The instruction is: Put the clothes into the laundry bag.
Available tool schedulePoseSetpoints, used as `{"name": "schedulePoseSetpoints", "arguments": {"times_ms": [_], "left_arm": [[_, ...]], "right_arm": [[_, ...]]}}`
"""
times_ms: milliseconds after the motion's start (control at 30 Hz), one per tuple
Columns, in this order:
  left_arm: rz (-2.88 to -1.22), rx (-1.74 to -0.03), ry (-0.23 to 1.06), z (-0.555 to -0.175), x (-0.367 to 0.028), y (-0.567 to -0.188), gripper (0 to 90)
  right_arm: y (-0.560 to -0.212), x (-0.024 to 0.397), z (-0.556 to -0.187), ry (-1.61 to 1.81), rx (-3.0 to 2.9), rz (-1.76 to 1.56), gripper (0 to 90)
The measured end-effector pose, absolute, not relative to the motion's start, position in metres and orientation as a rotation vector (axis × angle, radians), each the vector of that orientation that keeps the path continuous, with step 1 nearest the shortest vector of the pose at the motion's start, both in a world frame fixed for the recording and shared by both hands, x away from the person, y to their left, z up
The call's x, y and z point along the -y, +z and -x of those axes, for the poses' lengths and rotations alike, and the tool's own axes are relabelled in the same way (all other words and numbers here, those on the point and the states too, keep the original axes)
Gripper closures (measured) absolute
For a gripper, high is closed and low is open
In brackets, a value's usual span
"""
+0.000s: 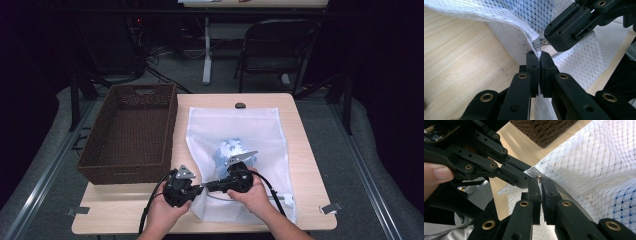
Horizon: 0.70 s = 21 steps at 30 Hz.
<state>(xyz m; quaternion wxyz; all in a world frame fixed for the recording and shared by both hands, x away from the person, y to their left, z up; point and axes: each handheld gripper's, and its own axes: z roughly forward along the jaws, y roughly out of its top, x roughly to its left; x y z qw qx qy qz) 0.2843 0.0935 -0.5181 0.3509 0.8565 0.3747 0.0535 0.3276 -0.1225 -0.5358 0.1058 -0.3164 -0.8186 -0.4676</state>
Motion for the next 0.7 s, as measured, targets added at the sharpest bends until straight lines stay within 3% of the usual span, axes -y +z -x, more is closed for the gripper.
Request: {"name": "schedulePoseSetpoints", "arguments": {"times_ms": [700], "left_arm": [[-2.197, -0.984, 0.193, -0.281, -0.099, -0.513, 88.3]], "right_arm": [[-0.521, 0.111, -0.338, -1.213, 2.295, 1.096, 86.3]]}}
